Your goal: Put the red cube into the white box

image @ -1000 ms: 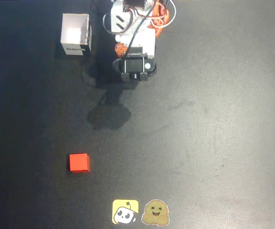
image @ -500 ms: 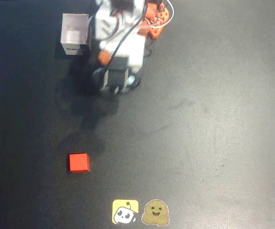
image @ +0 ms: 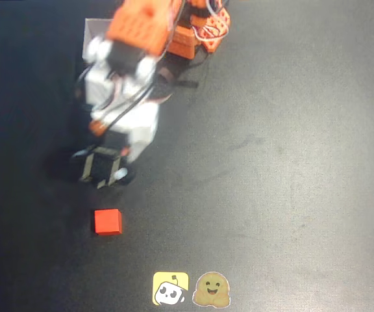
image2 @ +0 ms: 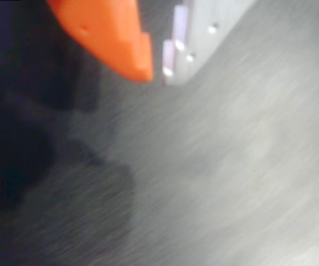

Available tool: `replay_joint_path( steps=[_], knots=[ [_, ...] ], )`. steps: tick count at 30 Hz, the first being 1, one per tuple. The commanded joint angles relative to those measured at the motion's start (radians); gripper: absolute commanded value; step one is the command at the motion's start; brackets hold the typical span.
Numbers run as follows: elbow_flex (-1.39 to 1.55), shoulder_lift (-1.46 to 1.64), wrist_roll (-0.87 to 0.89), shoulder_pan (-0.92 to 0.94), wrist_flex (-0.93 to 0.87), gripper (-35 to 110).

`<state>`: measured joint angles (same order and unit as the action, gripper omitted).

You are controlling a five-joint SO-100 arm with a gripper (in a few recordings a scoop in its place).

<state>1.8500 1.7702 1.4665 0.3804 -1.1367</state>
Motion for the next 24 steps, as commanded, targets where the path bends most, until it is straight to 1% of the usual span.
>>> replay_joint_path(
  steps=[1,4,7,20,24],
  knots=[
    [-0.112,-0.078,-0.008,0.008,0.02,4],
    [-0.149,-0.133,-0.008,0.009,0.044,6],
    [-0.189,-0.19,-0.006,0.008,0.057,15],
    [-0.371,-0.396,0.014,-0.032,0.089,15],
    [-0.437,-0.46,0.026,-0.051,0.089,22]
  ],
)
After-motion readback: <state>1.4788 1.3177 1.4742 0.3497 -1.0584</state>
